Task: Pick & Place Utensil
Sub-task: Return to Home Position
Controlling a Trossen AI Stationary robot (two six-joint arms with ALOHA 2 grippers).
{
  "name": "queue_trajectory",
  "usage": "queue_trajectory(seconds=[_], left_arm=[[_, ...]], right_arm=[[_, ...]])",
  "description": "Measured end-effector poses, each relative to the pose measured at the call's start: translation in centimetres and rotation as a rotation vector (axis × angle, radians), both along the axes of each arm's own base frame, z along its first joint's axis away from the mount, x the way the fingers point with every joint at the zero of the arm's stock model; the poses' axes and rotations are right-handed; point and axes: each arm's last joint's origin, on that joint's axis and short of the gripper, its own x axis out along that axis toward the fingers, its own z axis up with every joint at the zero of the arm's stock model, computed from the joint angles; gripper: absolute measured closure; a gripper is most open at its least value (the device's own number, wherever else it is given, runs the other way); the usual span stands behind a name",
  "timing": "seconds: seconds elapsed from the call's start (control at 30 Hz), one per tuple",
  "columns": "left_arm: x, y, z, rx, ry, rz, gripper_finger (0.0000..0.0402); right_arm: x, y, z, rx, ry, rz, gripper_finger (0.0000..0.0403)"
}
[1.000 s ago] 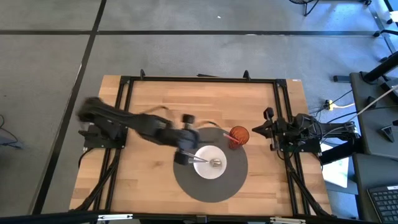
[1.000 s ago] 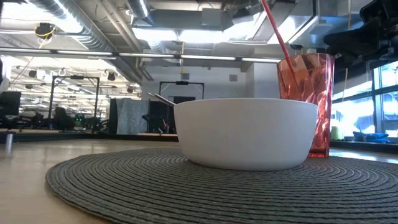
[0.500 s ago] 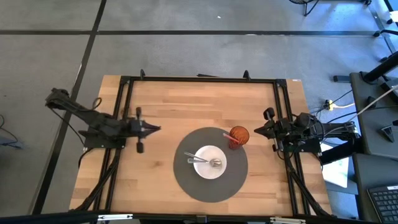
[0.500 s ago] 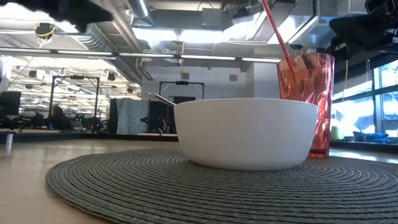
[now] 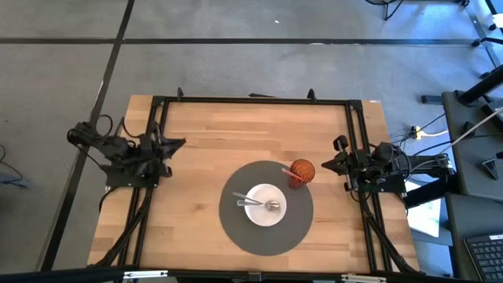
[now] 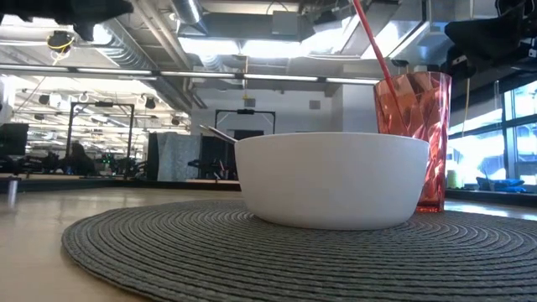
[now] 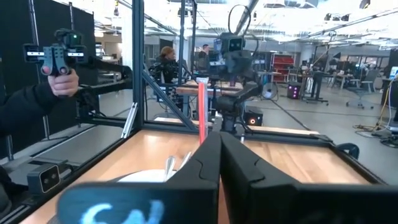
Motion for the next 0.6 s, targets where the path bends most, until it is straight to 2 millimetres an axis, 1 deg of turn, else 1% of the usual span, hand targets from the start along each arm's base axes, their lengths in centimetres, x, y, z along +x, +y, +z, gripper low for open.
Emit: queue_trajectory(seconds=[0.1,0.17,0.23,0.37,0.47,0.53,0.6], left_arm=[[0.2,0.5,-1.2,-0.016,-0.057,0.082,0.0399],[0.5,0.6,-2.1,-0.004,-0.056,0.067,0.04],[0.9,0.7,-3.3,0.022,-0.03,0.017,0.04],[1.4,0.8,-4.5,0.063,0.039,-0.094,0.0399],[1.5,0.6,-4.7,0.098,0.058,-0.189,0.04],[1.4,0.4,-4.7,0.132,0.06,-0.251,0.04],[1.3,0.4,-5.1,0.143,0.092,-0.269,0.04]], right_arm=[[0.0,0.0,0.0,-0.01,-0.001,-0.003,0.0398],[0.0,0.0,0.0,-0.009,-0.001,-0.004,0.0398],[0.0,0.0,0.0,-0.009,0.0,-0.004,0.0398],[0.0,0.0,0.0,-0.008,0.0,-0.004,0.0398],[0.0,0.0,0.0,-0.017,-0.002,-0.009,0.0398],[0.0,-0.1,0.0,-0.02,-0.008,-0.042,0.0398],[0.0,-0.2,0.1,-0.021,-0.008,-0.074,0.04]])
